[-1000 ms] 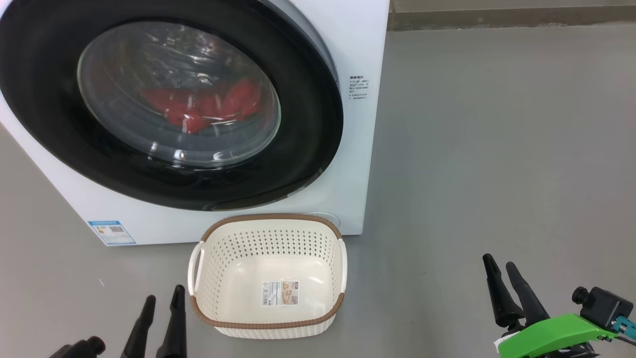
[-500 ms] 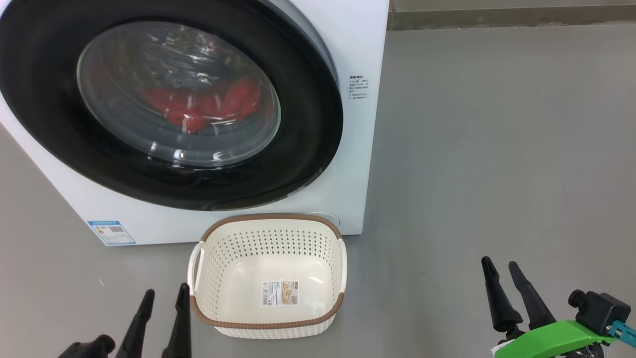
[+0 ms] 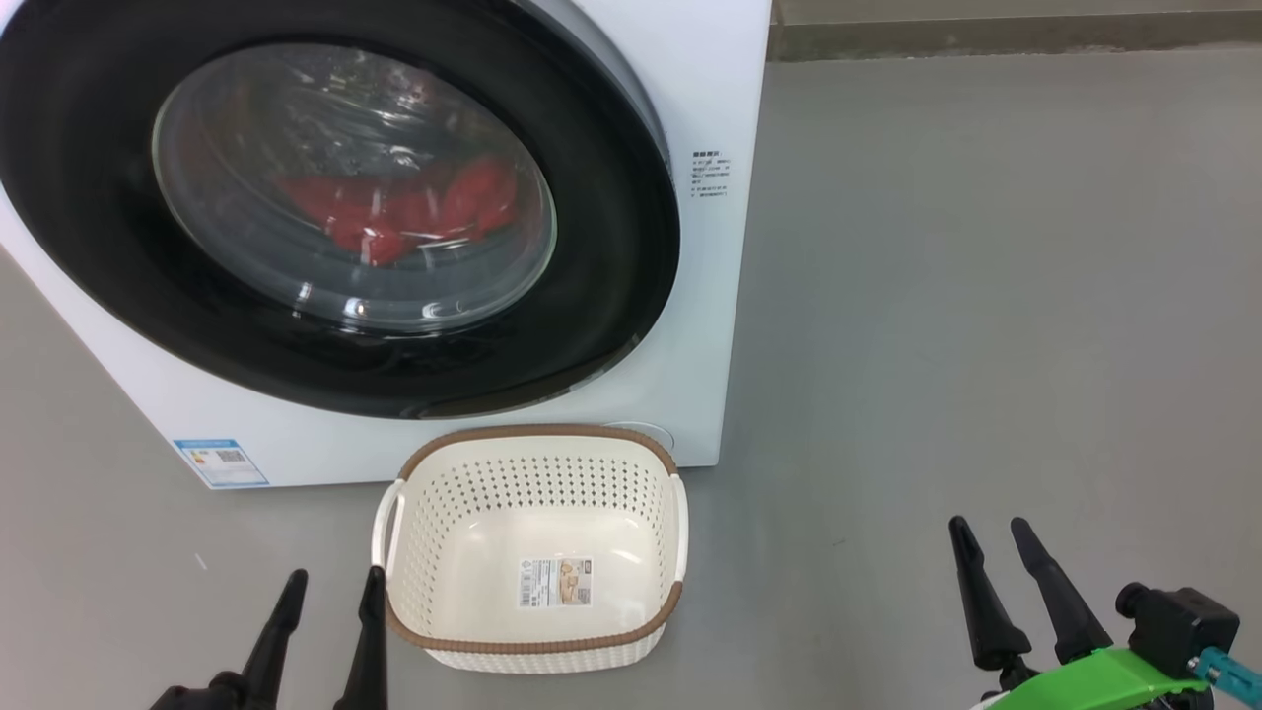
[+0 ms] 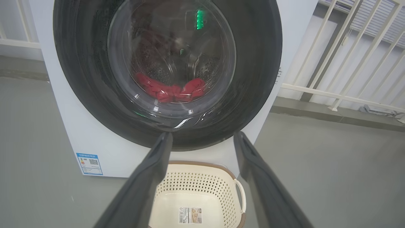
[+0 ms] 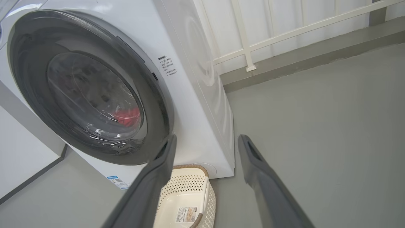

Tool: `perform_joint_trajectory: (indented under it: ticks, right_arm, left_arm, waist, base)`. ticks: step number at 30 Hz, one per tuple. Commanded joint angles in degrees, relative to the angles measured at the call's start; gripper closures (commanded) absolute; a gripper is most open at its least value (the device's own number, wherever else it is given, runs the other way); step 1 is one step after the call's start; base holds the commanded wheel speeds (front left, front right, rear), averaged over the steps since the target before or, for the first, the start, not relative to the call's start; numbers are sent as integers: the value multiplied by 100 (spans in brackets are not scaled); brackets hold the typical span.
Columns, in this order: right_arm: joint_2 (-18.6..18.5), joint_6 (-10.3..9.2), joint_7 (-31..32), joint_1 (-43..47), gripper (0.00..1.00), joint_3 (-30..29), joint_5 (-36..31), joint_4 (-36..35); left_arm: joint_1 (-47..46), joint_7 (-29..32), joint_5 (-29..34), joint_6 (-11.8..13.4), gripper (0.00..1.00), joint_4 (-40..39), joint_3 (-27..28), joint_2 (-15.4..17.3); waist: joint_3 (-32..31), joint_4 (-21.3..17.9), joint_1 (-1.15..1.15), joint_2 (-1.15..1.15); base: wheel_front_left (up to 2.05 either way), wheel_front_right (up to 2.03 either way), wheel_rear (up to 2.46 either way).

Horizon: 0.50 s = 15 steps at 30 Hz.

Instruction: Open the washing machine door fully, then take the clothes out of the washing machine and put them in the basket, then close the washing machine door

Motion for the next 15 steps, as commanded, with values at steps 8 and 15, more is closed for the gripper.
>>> perform_joint_trajectory:
  ticks: [8,15]
  right_arm:
    - [-93,3,-214,27,0,65,-562,-235]
    - [-75,3,-315,97,0,7,-897,-289]
  left_arm:
    - [2,-219,645,6,0,-247,139,89]
    - [15,-322,964,-12,0,-236,185,93]
  waist:
    - [33,-10,0,0]
    - [53,-7,0,0]
  base:
    - [0,0,0]
    - [0,0,0]
